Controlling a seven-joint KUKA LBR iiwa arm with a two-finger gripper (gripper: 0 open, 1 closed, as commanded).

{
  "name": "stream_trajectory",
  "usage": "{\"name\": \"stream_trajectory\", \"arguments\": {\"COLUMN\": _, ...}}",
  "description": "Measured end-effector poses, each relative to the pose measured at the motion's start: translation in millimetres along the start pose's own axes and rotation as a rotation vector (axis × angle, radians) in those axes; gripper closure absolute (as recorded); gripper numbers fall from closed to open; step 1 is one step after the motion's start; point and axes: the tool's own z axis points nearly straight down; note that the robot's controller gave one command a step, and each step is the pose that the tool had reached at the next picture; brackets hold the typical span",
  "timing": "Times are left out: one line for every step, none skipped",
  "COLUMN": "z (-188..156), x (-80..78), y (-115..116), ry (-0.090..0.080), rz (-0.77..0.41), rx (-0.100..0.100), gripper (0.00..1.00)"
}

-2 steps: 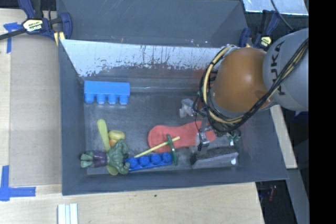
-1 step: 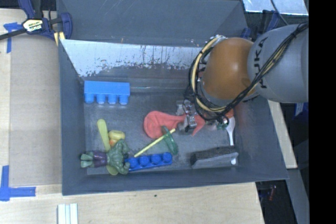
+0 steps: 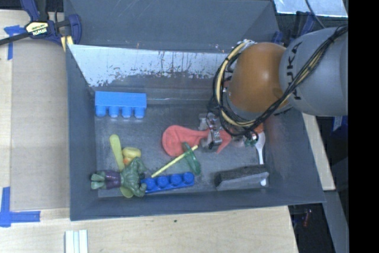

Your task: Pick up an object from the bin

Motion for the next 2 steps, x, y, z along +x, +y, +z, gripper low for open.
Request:
{"name": "stream_trajectory", "arguments": {"z": -75.6, "x": 0.5, "y": -10.6, "ry": 0.003, "rz": -0.039, "rx": 0.000, "gripper": 1.00}}
{"name": "stream_trajectory", "arguments": {"z": -150.9, "x": 4.6, "y": 0.7, "ry": 0.007, "rz": -0.057, "rx": -0.002, "gripper": 1.00}}
